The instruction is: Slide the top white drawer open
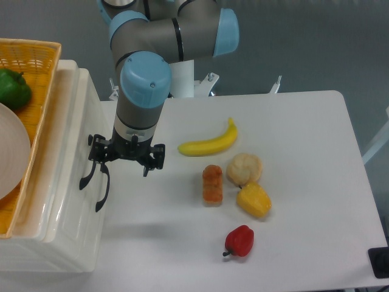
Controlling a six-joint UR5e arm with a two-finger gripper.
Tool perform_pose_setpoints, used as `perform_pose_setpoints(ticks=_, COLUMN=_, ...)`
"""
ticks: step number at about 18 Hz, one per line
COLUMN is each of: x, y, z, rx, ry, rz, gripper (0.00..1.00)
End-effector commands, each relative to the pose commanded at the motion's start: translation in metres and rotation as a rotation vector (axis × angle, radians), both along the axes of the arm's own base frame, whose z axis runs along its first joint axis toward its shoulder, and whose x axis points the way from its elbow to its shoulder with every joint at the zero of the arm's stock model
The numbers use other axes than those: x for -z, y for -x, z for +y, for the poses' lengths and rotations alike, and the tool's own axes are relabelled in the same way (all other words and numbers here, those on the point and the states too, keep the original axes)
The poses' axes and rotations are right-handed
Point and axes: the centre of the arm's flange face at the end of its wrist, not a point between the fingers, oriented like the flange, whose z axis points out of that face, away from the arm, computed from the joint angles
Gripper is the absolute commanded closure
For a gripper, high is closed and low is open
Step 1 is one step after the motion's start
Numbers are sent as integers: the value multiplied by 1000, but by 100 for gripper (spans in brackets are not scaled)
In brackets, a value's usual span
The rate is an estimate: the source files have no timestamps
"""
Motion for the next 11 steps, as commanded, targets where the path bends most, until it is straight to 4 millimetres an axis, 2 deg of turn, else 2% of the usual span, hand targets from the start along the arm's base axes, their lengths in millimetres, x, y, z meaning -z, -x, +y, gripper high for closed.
perform_pose_setpoints(ticks=11, x=-2, y=-7, z=-2, rx=-35, ry=14, rz=-45, gripper=0)
